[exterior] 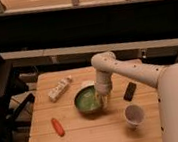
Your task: Drag the ceramic bowl in a circle
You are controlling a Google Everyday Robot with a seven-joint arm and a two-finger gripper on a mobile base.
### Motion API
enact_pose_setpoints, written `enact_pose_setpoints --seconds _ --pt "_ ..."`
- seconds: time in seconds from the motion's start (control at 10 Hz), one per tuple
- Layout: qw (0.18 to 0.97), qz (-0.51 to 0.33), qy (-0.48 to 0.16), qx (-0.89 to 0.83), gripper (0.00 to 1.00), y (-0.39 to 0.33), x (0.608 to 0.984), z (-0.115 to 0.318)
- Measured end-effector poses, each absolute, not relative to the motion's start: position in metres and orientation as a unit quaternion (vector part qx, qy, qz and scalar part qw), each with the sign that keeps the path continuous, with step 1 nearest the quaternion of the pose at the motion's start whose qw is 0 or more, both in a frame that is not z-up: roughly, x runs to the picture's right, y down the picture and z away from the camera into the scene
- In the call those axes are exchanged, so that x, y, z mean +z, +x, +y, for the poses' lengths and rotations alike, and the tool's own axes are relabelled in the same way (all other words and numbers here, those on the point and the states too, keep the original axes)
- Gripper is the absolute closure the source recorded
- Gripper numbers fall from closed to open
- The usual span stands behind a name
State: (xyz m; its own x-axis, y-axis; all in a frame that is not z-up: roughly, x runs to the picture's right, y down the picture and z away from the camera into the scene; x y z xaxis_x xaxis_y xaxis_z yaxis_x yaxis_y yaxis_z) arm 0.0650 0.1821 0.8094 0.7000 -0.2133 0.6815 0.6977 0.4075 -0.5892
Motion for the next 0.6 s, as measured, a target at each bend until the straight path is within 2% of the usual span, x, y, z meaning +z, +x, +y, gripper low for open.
enact_pose_setpoints --seconds 0.6 --pt "0.801 -0.261 -0.465 -0.273 1.00 0.0665 0.8071 0.1844"
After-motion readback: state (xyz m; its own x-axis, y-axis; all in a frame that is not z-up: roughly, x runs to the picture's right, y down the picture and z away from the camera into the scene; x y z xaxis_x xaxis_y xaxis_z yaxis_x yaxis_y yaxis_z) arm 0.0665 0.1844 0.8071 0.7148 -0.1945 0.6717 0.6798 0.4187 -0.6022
